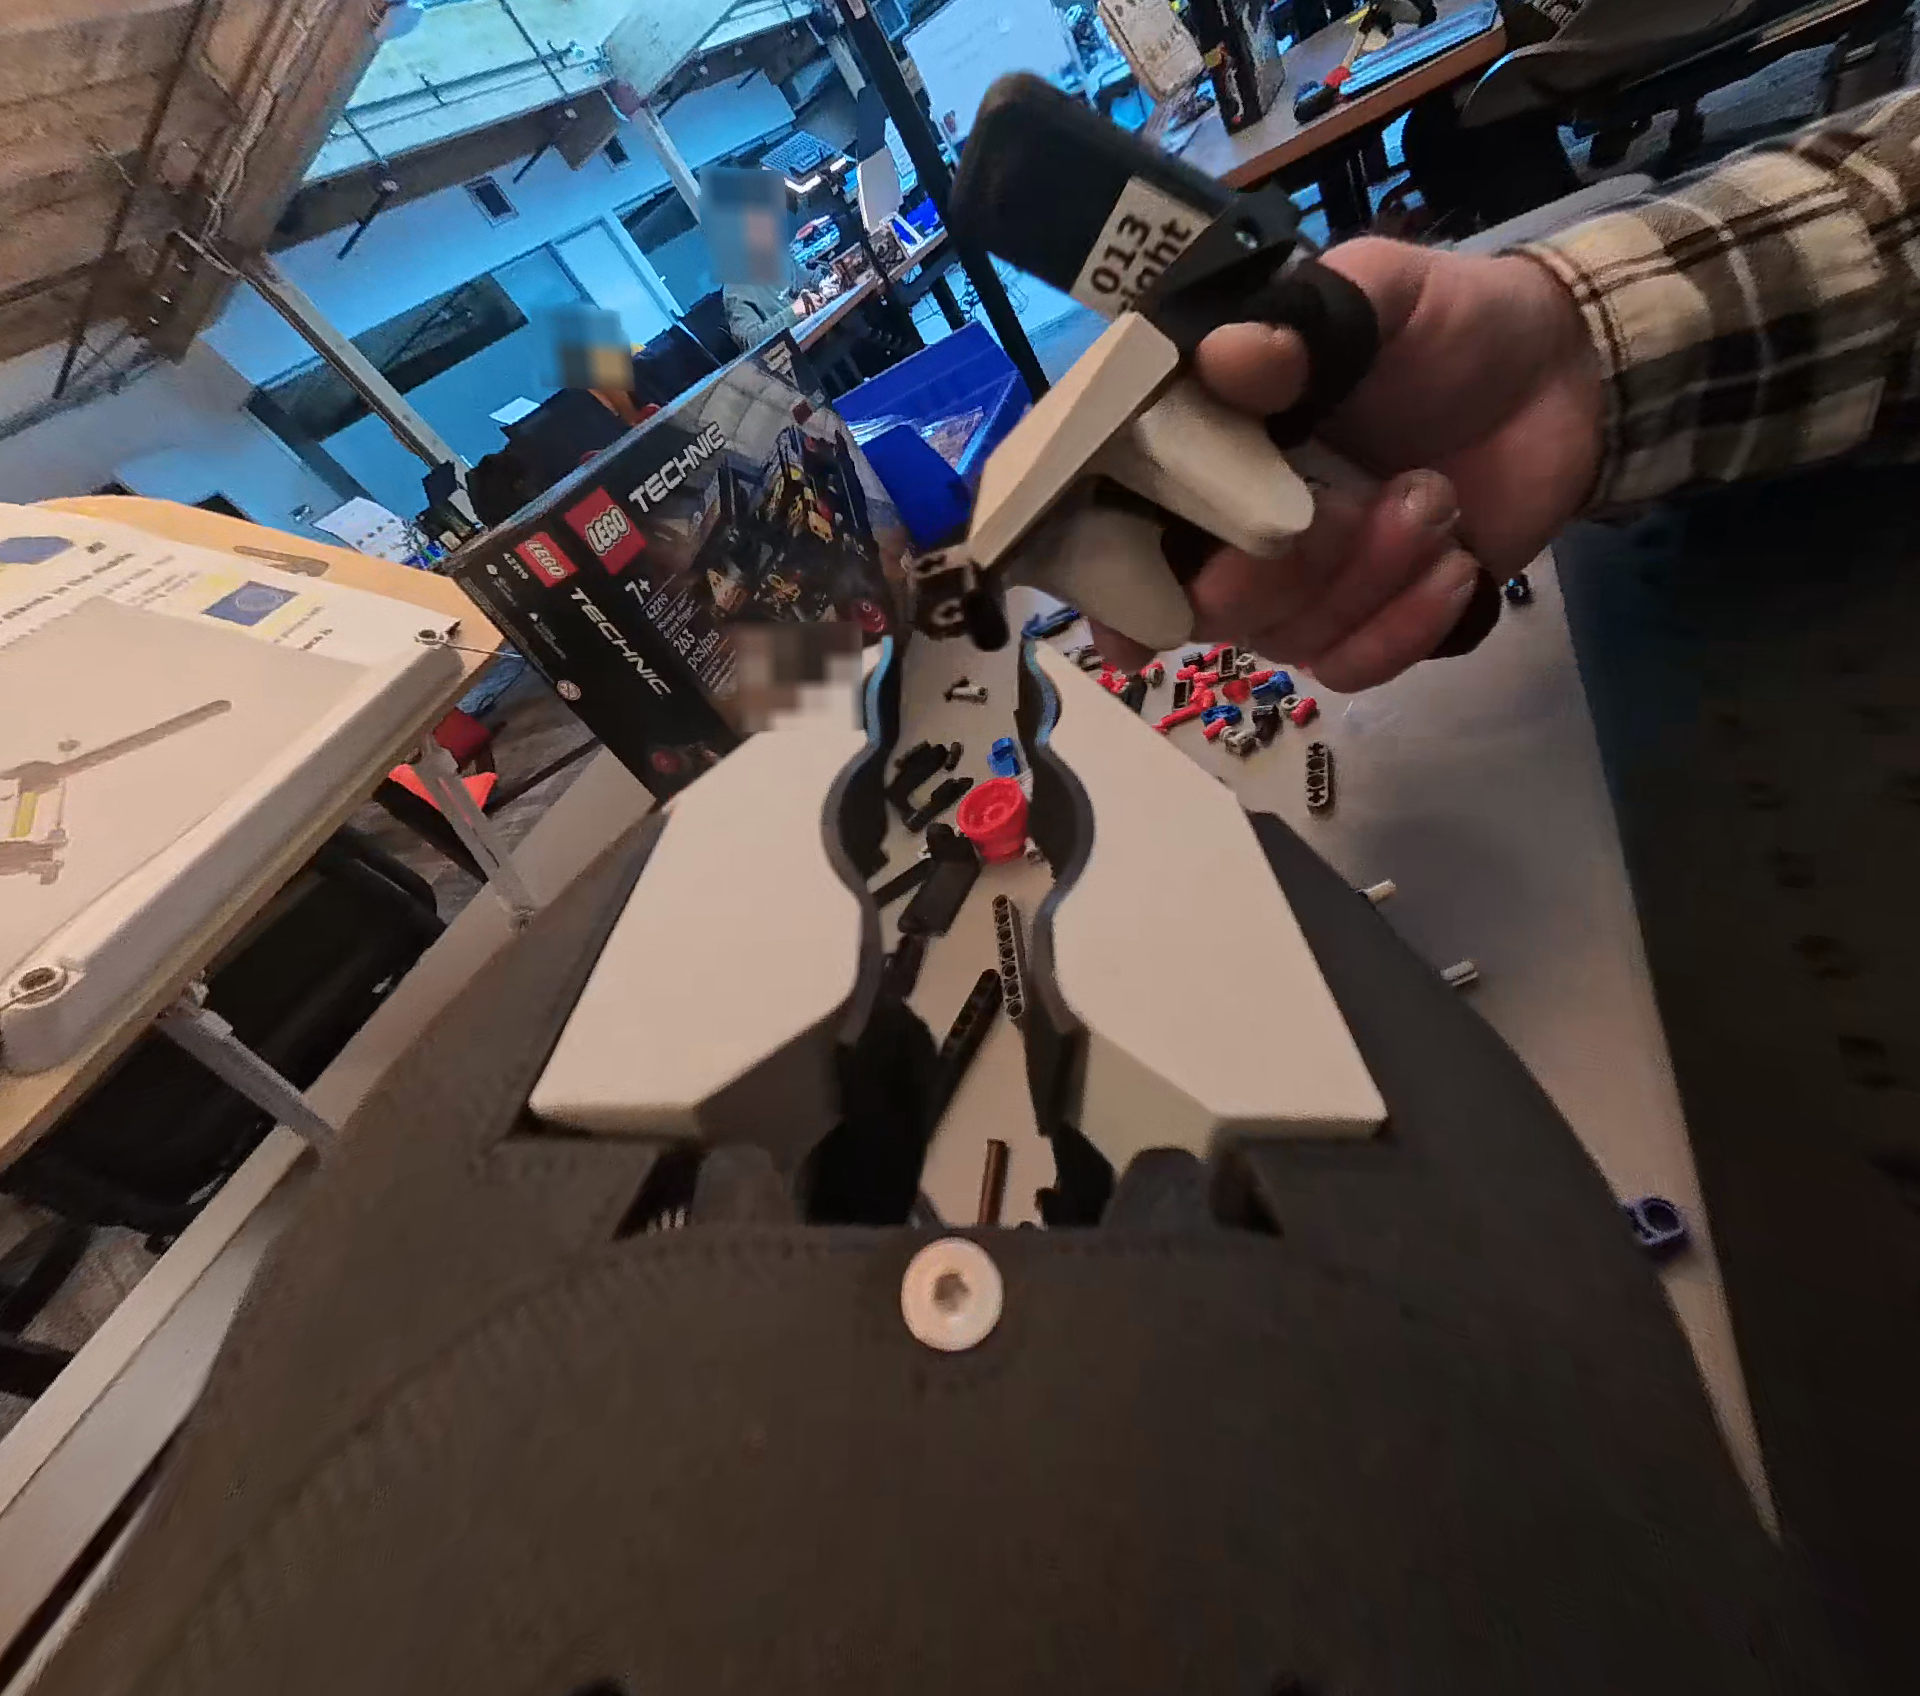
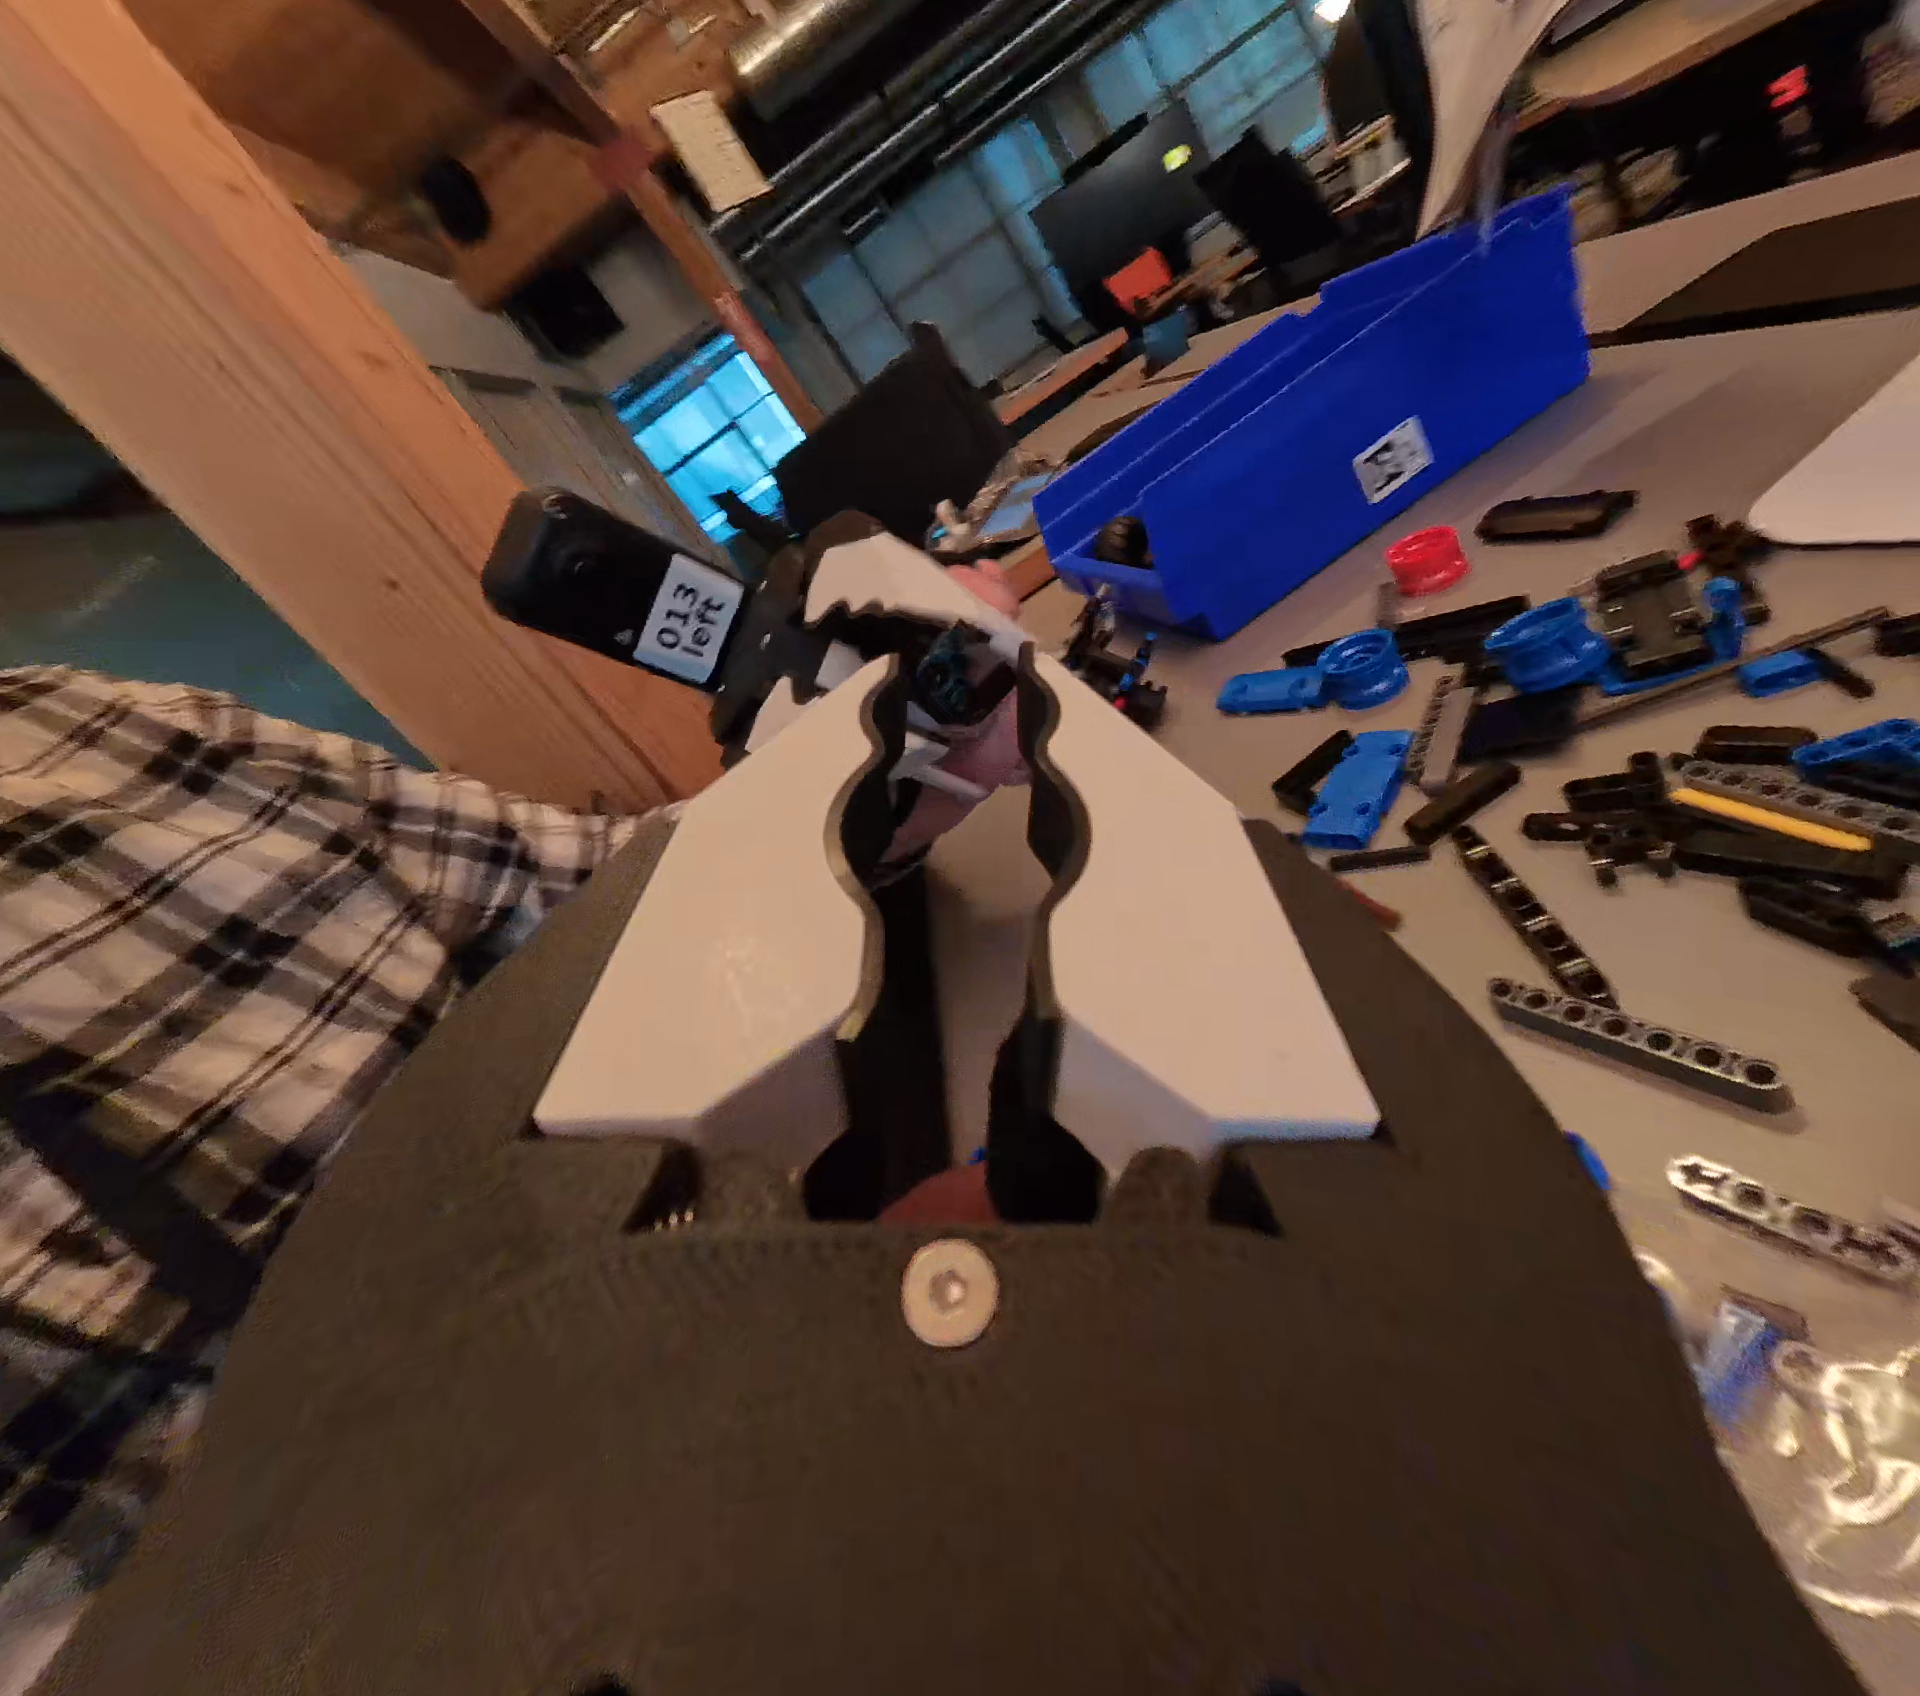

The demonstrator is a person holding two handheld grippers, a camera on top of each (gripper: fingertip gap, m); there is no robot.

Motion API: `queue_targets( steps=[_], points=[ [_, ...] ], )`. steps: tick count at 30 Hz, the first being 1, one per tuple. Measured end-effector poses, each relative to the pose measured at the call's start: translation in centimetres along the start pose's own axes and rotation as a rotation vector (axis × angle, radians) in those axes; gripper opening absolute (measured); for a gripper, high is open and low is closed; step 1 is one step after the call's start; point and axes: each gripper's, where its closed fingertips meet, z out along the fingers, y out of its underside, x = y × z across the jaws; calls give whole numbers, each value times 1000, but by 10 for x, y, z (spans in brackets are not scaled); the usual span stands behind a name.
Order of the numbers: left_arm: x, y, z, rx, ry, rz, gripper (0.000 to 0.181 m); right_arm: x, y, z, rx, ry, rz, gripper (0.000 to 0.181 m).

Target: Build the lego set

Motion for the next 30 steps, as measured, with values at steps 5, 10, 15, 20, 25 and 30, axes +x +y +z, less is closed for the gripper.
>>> queue_targets(
  steps=[5,10,15,20,25,30],
  points=[
    [2,-1,1,-32,-48,206,27,-4,8,2,-39,-71,58,20],
    [12,3,8,-90,-79,414,17,-11,17,5,-90,-127,128,19],
    [9,3,9,-87,-95,407,15,-12,16,7,-78,-123,134,19],
    [4,6,11,-116,-131,385,13,-7,13,9,-66,-39,53,20],
    [-6,10,11,-147,-176,354,11,-1,7,9,-59,82,-70,19],
    [-16,15,10,-190,-224,356,11,4,5,10,-82,239,-246,27]
  ],
)
